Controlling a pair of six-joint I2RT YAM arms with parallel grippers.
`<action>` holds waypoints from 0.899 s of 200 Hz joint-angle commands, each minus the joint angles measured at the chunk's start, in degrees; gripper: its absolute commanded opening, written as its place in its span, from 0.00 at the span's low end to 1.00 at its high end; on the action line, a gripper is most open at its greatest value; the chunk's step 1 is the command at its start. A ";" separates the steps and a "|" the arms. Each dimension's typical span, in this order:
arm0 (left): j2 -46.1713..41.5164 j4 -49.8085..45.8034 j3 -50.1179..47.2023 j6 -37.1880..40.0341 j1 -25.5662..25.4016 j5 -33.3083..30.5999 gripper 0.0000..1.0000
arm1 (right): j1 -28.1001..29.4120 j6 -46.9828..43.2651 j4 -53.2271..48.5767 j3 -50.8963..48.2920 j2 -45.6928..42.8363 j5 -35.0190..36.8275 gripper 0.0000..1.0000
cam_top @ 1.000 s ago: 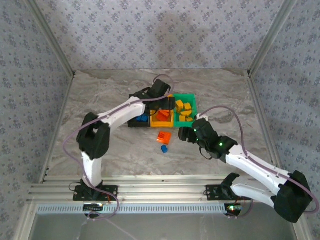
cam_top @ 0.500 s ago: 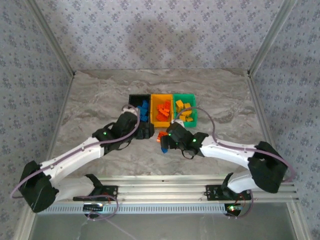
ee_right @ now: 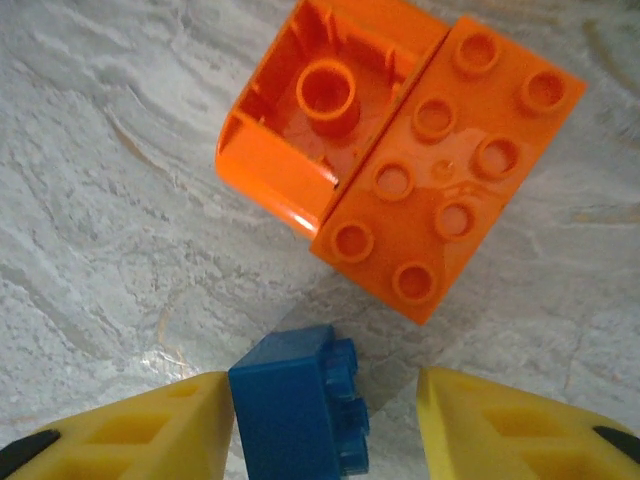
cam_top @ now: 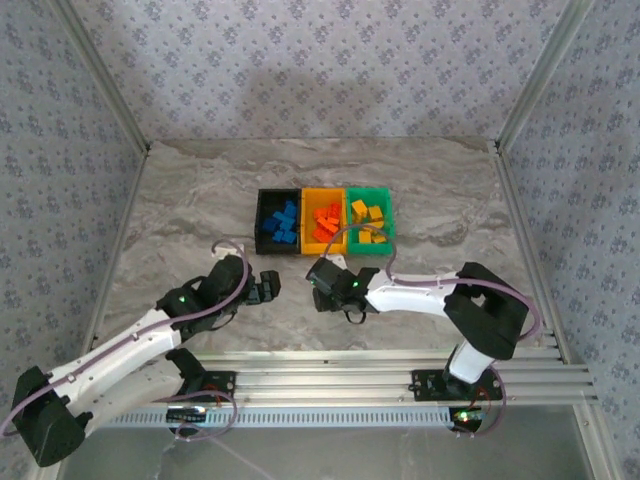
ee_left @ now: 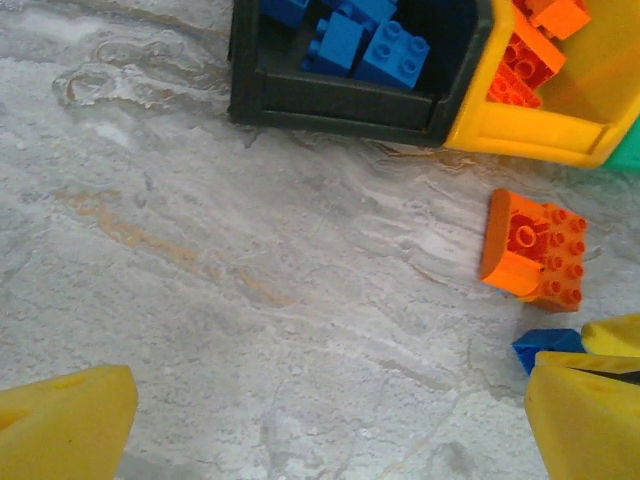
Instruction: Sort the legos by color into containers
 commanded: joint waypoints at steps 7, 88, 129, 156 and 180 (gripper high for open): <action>-1.48 -2.17 -0.51 -0.82 0.87 -1.79 1.00 | 0.89 1.44 -2.08 1.27 1.97 0.80 0.49; -1.46 -2.42 -1.56 -0.54 1.66 -1.98 1.00 | 2.25 -4.47 -0.12 2.69 -4.28 0.17 0.28; -2.15 -4.62 -2.19 -1.59 1.88 -2.36 1.00 | -0.77 -9.85 -2.33 14.35 -2.51 -3.74 0.28; -4.09 -4.95 -3.45 -2.25 1.97 -1.68 0.99 | -4.09 -12.61 -3.22 25.46 5.55 -5.24 0.29; -5.93 -5.12 -4.20 -2.26 2.09 -0.49 1.00 | -6.49 -14.99 -2.40 34.10 13.01 -5.44 0.30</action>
